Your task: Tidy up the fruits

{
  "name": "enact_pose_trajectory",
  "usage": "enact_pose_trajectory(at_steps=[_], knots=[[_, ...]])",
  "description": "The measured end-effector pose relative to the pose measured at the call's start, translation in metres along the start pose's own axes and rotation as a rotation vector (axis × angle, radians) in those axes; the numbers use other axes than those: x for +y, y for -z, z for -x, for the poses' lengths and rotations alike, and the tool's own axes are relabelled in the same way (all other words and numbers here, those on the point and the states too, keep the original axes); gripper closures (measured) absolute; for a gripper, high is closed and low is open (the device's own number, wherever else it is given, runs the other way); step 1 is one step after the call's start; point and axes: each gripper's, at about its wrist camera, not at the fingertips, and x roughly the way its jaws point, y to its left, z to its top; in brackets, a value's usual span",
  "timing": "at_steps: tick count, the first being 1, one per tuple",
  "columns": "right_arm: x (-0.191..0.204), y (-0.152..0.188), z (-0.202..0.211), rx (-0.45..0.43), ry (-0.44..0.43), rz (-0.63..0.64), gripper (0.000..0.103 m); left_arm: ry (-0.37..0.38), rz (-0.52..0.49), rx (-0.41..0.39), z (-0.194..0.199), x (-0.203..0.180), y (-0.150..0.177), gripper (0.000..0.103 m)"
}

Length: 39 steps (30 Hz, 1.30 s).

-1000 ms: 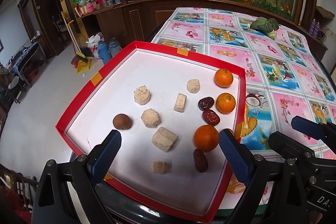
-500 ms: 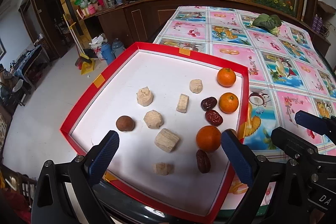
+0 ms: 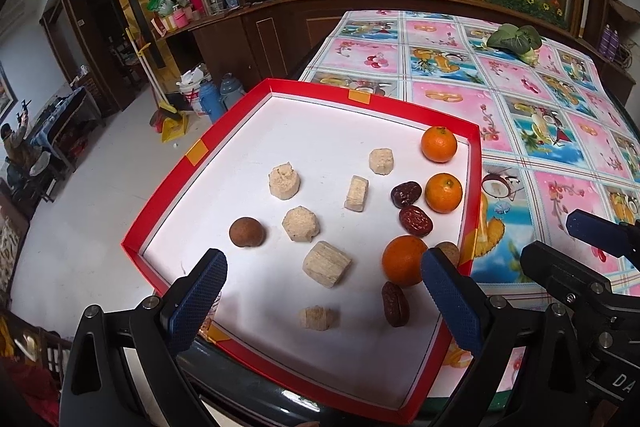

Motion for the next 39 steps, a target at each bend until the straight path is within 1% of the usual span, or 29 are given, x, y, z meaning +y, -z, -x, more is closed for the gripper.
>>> enact_pose_trajectory(at_steps=[26, 39], knots=[[0.011, 0.000, -0.010, 0.025, 0.008, 0.017, 0.038, 0.002, 0.006, 0.016, -0.010, 0.015, 0.000, 0.004], [0.014, -0.003, -0.009, 0.018, 0.006, 0.024, 0.038, -0.008, 0.003, 0.000, -0.005, 0.020, 0.001, 0.004]])
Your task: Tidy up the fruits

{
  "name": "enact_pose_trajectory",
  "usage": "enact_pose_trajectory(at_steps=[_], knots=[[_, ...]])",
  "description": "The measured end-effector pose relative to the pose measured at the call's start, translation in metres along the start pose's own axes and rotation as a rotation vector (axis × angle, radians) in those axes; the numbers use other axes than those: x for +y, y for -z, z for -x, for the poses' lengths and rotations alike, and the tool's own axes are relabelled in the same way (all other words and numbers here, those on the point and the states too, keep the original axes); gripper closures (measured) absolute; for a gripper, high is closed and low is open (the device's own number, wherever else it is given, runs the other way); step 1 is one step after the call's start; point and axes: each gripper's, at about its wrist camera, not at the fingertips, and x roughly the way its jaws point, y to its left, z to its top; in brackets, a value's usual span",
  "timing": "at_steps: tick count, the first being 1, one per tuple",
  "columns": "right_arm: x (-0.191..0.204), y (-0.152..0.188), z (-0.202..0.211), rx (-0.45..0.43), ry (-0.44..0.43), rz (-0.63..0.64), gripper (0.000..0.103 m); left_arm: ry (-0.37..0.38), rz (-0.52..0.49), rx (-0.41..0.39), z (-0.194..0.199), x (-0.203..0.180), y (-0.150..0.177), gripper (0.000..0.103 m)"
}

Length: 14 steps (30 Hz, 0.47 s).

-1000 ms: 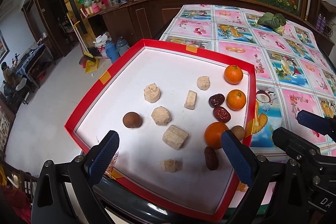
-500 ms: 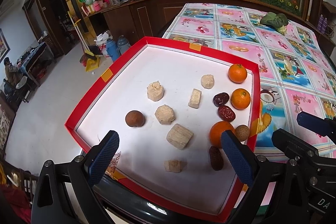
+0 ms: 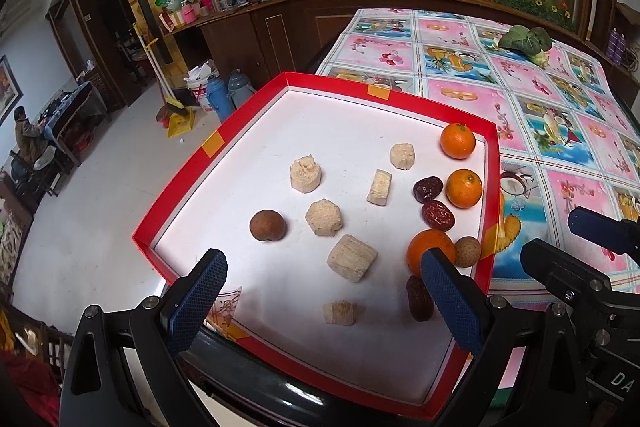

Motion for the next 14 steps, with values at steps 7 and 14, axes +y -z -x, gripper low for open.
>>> enact_pose_trajectory(at_steps=[7, 14], knots=[[0.004, -0.003, 0.000, -0.007, -0.005, 0.009, 0.038, 0.019, 0.012, -0.002, 0.002, 0.007, 0.000, 0.004], [0.006, -0.005, -0.001, -0.008, -0.003, 0.014, 0.038, 0.027, 0.018, -0.011, -0.001, 0.013, 0.001, 0.004]])
